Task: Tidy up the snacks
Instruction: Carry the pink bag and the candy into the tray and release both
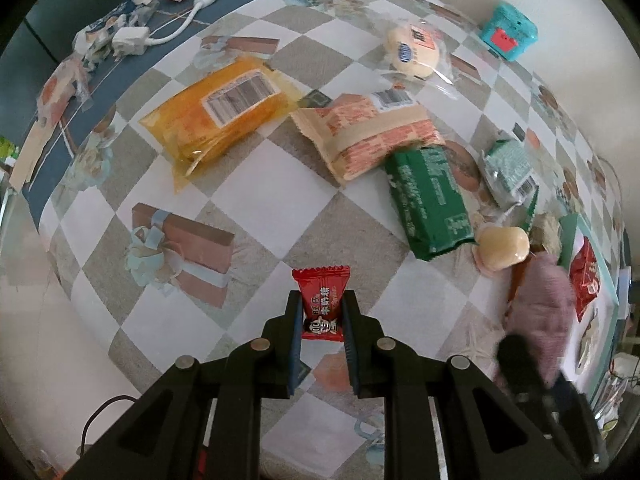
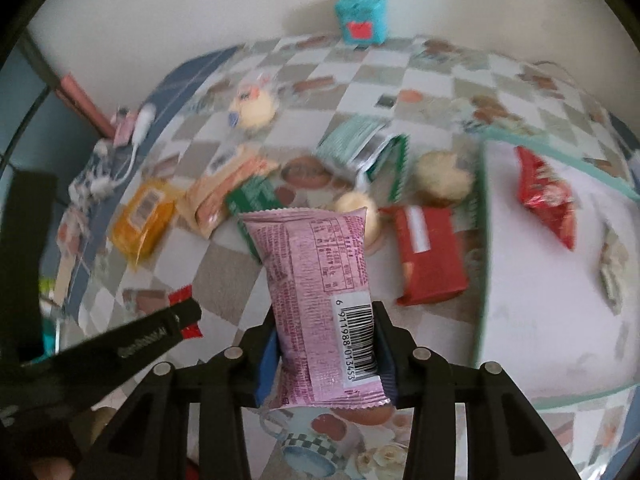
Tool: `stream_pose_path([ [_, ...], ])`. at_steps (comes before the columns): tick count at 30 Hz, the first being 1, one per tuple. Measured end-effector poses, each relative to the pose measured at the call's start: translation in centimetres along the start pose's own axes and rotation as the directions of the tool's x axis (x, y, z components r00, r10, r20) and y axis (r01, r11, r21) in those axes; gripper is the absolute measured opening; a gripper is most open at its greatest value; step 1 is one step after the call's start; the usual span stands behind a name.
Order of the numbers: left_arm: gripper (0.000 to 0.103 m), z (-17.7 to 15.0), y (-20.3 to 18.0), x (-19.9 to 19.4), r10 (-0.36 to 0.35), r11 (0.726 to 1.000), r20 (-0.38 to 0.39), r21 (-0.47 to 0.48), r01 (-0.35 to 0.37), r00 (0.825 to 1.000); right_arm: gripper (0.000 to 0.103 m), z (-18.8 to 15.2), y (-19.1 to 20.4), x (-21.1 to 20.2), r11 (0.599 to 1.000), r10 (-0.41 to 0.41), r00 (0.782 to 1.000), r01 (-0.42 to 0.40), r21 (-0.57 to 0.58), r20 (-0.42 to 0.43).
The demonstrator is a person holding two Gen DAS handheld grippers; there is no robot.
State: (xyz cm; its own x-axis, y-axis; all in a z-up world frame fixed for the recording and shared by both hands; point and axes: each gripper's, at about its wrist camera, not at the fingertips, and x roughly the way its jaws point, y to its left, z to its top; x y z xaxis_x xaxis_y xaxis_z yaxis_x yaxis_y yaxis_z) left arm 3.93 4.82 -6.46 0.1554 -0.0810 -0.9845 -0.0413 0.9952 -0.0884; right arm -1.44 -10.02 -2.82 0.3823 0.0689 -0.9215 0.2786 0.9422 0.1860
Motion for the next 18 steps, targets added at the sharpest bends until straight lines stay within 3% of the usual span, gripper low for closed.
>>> stream_pose_path([
  [8,0.02,-0.9,-2.6,-1.9,-0.044,0.994,0.04,0.101,0.04,0.998,0.044,0.9,-4.9,-2.6,0.971,-0.155,0.987,0.142,0.193,0.05],
  [14,0.02,-2.4,-6.3,-3.4,-0.082,0.972,0.079,0.227,0.062,0.993,0.044,0.8,-11.7,-4.5,0.892,-0.25,0.967,0.215,0.398,0.038],
  [18,0.019,-3.3,-8.7,-4.1,-0.098,0.952,0.094,0.3,0.065,0.991,0.044,-0.2,-16.3,-5.4,0.826,-0.257,0.966,0.213,0.522,0.013],
])
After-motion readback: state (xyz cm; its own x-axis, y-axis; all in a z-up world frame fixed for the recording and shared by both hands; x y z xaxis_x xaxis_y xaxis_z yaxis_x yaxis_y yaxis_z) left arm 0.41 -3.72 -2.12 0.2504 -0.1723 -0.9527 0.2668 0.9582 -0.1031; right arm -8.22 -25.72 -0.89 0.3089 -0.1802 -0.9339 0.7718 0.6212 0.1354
